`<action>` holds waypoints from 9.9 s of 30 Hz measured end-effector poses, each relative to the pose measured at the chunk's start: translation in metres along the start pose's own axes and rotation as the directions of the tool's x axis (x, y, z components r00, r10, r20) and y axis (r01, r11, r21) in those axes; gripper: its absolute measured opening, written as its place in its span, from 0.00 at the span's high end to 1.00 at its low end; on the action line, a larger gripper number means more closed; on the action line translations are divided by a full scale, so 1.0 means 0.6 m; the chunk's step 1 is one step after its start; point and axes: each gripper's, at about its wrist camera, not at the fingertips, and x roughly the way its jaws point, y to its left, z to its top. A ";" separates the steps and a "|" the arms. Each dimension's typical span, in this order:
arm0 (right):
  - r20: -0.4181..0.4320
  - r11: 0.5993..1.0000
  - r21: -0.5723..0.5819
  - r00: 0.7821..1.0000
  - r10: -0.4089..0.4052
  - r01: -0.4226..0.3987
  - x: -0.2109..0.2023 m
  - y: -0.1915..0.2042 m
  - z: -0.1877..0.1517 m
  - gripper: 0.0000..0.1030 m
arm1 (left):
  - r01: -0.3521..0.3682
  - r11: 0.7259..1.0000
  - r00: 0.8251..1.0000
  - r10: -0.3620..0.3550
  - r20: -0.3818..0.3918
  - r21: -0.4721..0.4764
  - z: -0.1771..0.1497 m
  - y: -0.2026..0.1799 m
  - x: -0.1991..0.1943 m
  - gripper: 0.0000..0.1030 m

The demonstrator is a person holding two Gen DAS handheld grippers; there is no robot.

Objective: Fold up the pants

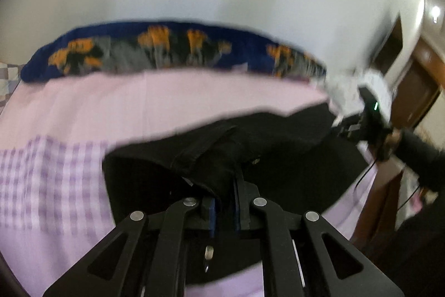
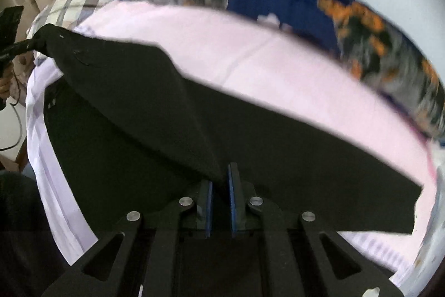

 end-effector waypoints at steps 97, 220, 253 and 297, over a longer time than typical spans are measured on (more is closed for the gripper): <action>0.264 0.493 0.864 0.928 -0.261 -0.108 -0.119 -0.112 -0.256 0.97 | -0.177 0.860 0.979 0.102 -0.179 -0.479 -0.116 0.066 0.047 0.84; 0.366 0.037 0.926 0.865 -0.344 -0.377 -0.190 -0.269 -0.583 0.96 | 0.278 0.896 0.901 -0.117 -0.418 0.348 -0.103 -0.580 0.396 0.99; 0.119 0.017 0.992 0.884 -0.453 -0.124 -0.228 -0.216 -0.604 0.68 | 0.312 0.936 0.907 -0.244 -0.344 0.161 -0.039 -0.515 0.360 0.77; 0.012 0.923 0.228 0.949 0.315 -0.309 0.209 0.076 0.217 0.92 | -0.175 0.960 0.985 0.172 -0.031 -0.219 -0.011 0.004 0.128 0.68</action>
